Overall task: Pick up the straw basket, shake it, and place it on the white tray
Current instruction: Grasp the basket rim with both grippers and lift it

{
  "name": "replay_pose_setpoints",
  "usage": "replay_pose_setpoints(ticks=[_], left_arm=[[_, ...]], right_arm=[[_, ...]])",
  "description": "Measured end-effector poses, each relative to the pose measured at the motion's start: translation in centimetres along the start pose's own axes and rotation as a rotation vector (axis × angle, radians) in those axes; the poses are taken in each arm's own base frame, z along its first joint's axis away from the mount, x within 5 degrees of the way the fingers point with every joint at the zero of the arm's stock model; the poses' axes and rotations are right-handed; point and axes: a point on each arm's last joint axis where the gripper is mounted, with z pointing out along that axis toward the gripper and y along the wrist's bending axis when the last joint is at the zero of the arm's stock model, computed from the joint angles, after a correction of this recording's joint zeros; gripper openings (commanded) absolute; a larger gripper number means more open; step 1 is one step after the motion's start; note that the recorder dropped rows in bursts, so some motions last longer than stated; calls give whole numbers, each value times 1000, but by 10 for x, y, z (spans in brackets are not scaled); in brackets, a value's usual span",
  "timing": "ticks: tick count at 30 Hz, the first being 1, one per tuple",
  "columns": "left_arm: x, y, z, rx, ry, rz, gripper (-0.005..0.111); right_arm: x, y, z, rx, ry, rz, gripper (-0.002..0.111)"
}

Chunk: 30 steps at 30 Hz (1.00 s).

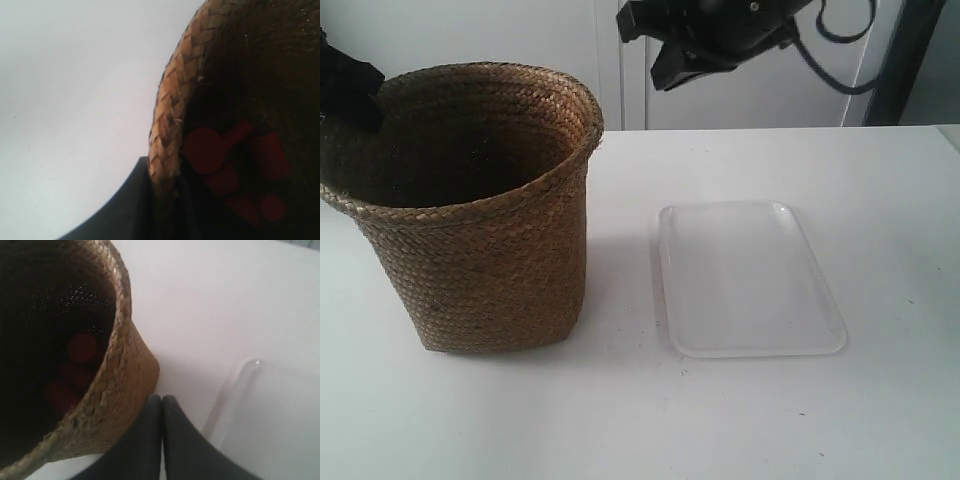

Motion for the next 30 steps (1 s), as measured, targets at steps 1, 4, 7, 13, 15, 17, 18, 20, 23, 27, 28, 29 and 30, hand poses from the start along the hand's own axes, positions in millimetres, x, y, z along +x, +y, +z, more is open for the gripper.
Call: replay_pose_setpoints(ticks=[1, 4, 7, 13, 15, 17, 18, 20, 23, 27, 28, 29, 30], left_arm=[[0, 0, 0, 0, 0, 2, 0], [0, 0, 0, 1, 2, 4, 0], [0, 0, 0, 1, 2, 11, 0], [0, 0, 0, 1, 2, 19, 0], [0, 0, 0, 1, 2, 19, 0], [0, 0, 0, 1, 2, 19, 0], [0, 0, 0, 1, 2, 19, 0], [0, 0, 0, 1, 2, 20, 0], [0, 0, 0, 1, 2, 22, 0], [1, 0, 4, 16, 11, 13, 0], [1, 1, 6, 18, 16, 11, 0], [2, 2, 8, 20, 23, 6, 0], [1, 3, 11, 25, 27, 1, 0]], right_arm=[[0, 0, 5, -13, 9, 8, 10], [-3, 3, 18, -51, 11, -7, 28], [-8, 9, 24, -75, -7, -22, 45], [-8, 25, 44, -112, -11, -42, 50], [-5, 29, 54, -119, 10, -46, 50], [-3, 28, 63, -121, 27, -44, 50], [-2, 28, 68, -116, 38, -45, 50], [1, 25, 74, -100, 54, -40, 47], [3, 21, 81, -73, 72, -28, 31], [4, 24, 88, -77, 71, -41, 0], [4, 24, 90, -77, 69, -44, 0], [4, 26, 91, -80, 65, -50, 0], [4, 28, 94, -83, 60, -61, 0]])
